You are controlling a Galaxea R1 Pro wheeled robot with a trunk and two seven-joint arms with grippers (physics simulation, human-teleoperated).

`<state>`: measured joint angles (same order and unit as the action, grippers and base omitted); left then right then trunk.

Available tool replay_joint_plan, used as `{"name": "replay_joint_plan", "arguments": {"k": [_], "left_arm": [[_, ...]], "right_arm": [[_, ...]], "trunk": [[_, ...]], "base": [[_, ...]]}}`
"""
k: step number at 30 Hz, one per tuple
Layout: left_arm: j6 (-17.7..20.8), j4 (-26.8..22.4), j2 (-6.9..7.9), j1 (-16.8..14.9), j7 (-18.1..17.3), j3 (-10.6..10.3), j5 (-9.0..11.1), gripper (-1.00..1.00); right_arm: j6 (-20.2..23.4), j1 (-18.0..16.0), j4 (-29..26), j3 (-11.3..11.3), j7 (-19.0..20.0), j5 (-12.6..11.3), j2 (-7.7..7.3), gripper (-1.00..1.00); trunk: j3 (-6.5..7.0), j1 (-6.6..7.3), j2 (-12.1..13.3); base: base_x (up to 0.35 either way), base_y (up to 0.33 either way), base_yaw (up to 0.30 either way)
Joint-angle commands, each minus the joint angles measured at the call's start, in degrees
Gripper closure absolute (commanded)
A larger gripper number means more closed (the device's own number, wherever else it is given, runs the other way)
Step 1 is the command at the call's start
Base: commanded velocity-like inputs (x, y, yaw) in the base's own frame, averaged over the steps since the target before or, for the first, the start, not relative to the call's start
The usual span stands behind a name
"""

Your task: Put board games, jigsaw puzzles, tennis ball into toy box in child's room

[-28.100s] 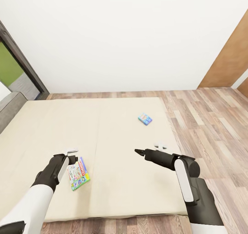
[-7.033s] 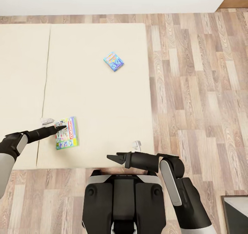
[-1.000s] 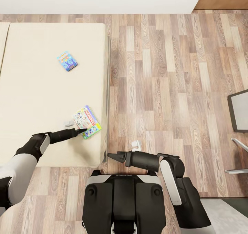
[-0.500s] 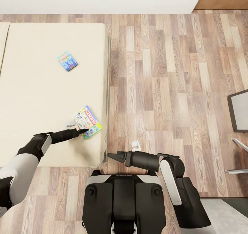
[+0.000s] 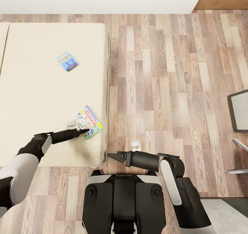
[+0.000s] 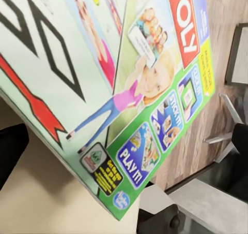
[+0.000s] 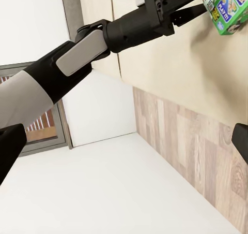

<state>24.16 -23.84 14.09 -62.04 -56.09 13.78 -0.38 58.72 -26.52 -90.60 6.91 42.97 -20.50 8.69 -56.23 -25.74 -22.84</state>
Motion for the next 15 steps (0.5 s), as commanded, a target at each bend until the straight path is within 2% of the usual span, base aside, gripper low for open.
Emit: {"name": "replay_joint_plan", "arguments": {"k": [1,12,15], "left_arm": [[0.6,0.0,-0.03,0.0,-0.3,0.2,-0.1,-1.0],[0.6,0.0,-0.05,0.0,-0.4,0.2,0.0,-1.0],[0.6,0.1,-0.55,0.0,-0.4,0.2,0.0,-1.0]], "right_arm": [[0.3,0.0,0.0,-0.1,0.3,0.2,0.04,-1.0],[0.3,0.0,0.0,-0.1,0.3,0.2,0.07,-1.0],[0.3,0.0,0.0,-0.1,0.3,0.2,0.07,-1.0]], "trunk": [[-0.06,-0.04,-0.1],[-0.06,-0.04,-0.1],[-0.06,-0.04,-0.1]], "base": [[0.0,0.0,0.0],[0.0,0.0,0.0],[0.0,0.0,0.0]]}}
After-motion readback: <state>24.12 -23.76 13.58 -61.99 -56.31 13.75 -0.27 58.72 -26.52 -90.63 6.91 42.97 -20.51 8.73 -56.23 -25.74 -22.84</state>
